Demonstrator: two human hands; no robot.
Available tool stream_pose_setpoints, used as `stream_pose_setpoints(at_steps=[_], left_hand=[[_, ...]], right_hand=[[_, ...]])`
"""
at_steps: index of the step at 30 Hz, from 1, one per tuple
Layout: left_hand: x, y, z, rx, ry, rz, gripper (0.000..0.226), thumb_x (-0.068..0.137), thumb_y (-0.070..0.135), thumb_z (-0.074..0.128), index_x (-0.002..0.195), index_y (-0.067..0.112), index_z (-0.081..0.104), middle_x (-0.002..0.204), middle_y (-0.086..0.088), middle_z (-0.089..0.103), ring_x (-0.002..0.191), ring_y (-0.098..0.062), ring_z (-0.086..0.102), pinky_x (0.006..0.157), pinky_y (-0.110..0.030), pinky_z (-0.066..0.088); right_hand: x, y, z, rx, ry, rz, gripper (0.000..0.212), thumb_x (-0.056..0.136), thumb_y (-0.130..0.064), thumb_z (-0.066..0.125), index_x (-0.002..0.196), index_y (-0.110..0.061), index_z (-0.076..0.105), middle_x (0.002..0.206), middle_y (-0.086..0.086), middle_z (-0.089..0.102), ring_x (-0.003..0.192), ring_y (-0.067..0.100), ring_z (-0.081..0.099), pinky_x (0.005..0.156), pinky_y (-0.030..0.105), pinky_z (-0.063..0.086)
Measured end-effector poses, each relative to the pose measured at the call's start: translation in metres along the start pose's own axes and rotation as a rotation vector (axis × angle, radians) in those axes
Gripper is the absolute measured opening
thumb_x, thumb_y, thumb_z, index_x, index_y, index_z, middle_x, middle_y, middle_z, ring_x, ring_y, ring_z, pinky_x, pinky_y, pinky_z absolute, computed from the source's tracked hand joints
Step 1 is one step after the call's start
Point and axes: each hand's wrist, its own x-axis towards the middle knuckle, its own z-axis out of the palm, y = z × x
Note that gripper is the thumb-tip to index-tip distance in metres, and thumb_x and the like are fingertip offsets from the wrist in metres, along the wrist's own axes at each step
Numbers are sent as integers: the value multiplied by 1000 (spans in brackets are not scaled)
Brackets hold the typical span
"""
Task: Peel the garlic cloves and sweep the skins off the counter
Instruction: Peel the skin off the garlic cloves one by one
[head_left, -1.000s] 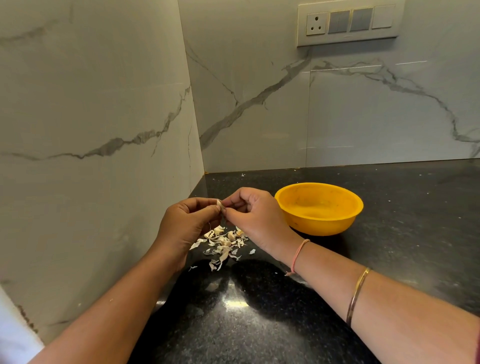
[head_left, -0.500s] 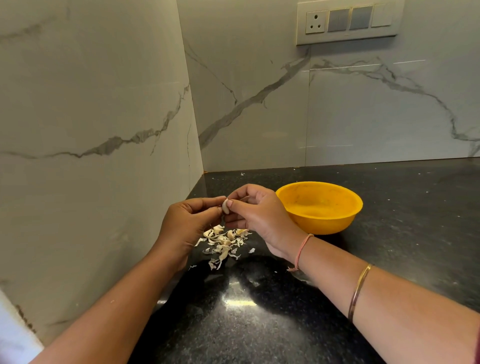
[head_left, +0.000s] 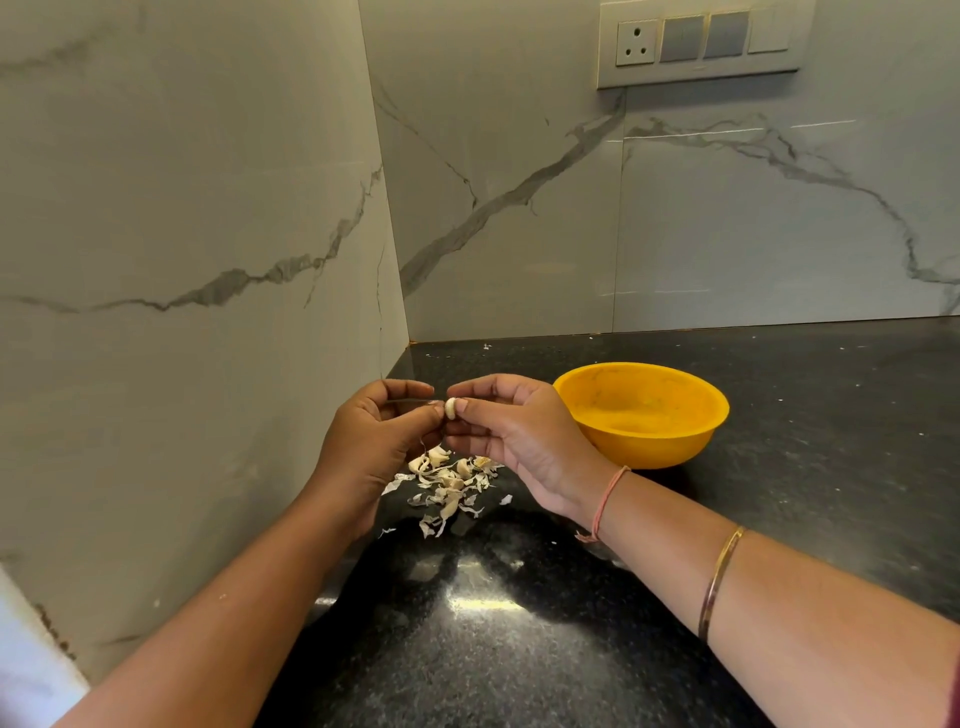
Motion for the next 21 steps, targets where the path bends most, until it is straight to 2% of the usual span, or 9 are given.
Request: stream_pose_setpoints(at_steps=[4, 7, 9, 13, 15, 21], left_hand=[[0, 0, -1, 42, 3, 24, 16, 77, 4, 70, 88, 12, 61, 84, -8, 67, 76, -17, 66, 69, -23, 57], [0, -1, -1, 123, 8, 58, 16, 77, 5, 71, 87, 13, 61, 83, -9, 67, 77, -21, 65, 74, -32, 56], [0, -2, -2, 230, 10, 106, 16, 78, 7, 72, 85, 15, 61, 81, -10, 67, 75, -22, 64, 76, -37, 54], [0, -3, -3, 411, 29, 189, 18, 77, 9, 74, 80, 20, 59, 73, -6, 67, 70, -23, 64, 73, -37, 53], [1, -5, -3, 490, 38, 219, 20, 77, 8, 73, 77, 21, 58, 72, -7, 67, 71, -28, 65, 72, -39, 53], [0, -7, -3, 601, 31, 261, 23, 77, 9, 70, 76, 20, 50, 68, -6, 63, 61, -11, 54, 57, -22, 42]], right_hand=[[1, 1, 0, -42, 27, -45, 10, 85, 5, 60, 95, 3, 62, 83, 14, 66, 72, 17, 66, 68, 29, 59], [1, 1, 0, -113, 52, -71, 9, 84, 4, 62, 93, 2, 63, 81, 13, 66, 69, 16, 67, 69, 31, 59], [1, 1, 0, -208, 64, -107, 7, 84, 4, 64, 89, -1, 63, 78, 12, 66, 67, 16, 67, 68, 31, 59], [3, 6, 1, -537, 98, -257, 11, 83, 1, 66, 82, -11, 65, 78, 11, 68, 70, 21, 69, 68, 40, 60], [4, 8, 0, -620, 109, -298, 10, 82, -1, 66, 83, -11, 66, 78, 11, 69, 71, 22, 70, 67, 42, 59], [4, 9, 2, -649, 101, -299, 7, 81, -1, 68, 85, -7, 68, 76, 6, 68, 68, 17, 69, 67, 38, 59]])
